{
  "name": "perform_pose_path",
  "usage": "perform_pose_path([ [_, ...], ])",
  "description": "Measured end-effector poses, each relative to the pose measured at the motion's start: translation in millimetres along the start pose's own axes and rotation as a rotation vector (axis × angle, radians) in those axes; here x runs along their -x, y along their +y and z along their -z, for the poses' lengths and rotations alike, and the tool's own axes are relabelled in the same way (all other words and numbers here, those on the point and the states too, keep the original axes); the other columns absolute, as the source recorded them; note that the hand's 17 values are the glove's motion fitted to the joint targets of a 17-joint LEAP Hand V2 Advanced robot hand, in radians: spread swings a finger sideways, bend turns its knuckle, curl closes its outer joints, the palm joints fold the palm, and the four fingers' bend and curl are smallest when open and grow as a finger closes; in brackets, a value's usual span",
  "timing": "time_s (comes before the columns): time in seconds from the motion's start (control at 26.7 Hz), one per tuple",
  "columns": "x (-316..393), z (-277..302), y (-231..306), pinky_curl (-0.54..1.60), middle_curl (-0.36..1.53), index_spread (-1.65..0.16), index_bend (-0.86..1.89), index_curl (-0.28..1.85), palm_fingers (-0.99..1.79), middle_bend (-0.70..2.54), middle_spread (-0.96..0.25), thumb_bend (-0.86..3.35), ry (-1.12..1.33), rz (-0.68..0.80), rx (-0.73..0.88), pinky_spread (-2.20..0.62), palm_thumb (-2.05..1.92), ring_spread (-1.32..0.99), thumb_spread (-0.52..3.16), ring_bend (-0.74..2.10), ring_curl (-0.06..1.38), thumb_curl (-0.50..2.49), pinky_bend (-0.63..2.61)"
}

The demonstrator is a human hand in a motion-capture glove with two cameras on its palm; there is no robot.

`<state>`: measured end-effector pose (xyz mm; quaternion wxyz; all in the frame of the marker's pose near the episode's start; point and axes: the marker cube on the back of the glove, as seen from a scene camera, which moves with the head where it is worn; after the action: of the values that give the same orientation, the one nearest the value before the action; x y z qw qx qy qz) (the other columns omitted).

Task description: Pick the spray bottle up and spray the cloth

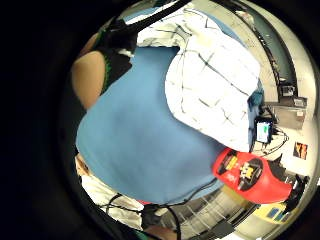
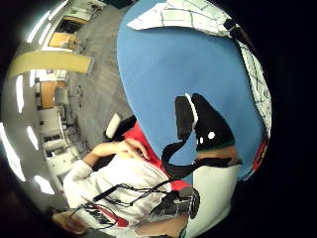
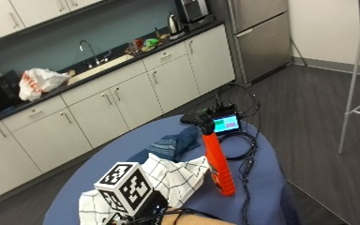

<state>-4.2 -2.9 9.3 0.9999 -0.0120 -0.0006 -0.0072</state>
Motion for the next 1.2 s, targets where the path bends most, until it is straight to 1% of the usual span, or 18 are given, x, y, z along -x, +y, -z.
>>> perform_pose_path([
  [0.04,1.1,-2.1,-0.7,0.12,0.08,-0.2,-0.08,-0.04,0.55,0.35,-0.02,0.32,0.0,0.003,0.006,0.07,0.47,0.02,0.42,0.38,0.07,0.09,0.57],
  [0.26,8.7,-16.1,-6.7,0.23,0.18,-0.32,-0.01,0.0,0.46,0.43,-0.02,0.36,0.021,0.042,0.058,0.12,0.56,0.02,0.78,0.46,0.18,0.16,0.69],
  [0.49,15.1,-9.6,0.3,0.26,0.24,-0.37,0.04,0.01,0.45,0.47,-0.03,0.35,0.035,0.092,0.045,0.13,0.58,0.03,0.98,0.49,0.22,0.2,0.72],
  [0.64,18.1,-10.3,17.6,0.27,0.26,-0.38,0.06,0.02,0.44,0.49,-0.03,0.34,0.008,0.125,-0.002,0.14,0.59,0.03,1.06,0.51,0.24,0.22,0.72],
  [0.75,20.4,2.1,41.6,0.27,0.27,-0.39,0.09,0.03,0.44,0.48,-0.03,0.32,-0.023,0.139,-0.087,0.14,0.6,0.03,1.1,0.51,0.25,0.23,0.72],
  [0.9,8.5,33.6,82.7,0.27,0.29,-0.38,0.12,0.06,0.48,0.48,-0.04,0.3,-0.087,0.108,-0.279,0.14,0.61,0.02,1.15,0.51,0.26,0.25,0.7],
  [1.05,-37.5,55.8,129.2,0.27,0.3,-0.38,0.14,0.09,0.51,0.47,-0.04,0.28,-0.191,-0.013,-0.537,0.14,0.62,0.01,1.17,0.5,0.26,0.27,0.67],
  [1.2,-85.6,48.9,161.9,0.25,0.31,-0.38,0.17,0.13,0.58,0.47,-0.05,0.26,-0.428,-0.185,-0.726,0.15,0.64,0.01,1.18,0.49,0.27,0.29,0.6],
])
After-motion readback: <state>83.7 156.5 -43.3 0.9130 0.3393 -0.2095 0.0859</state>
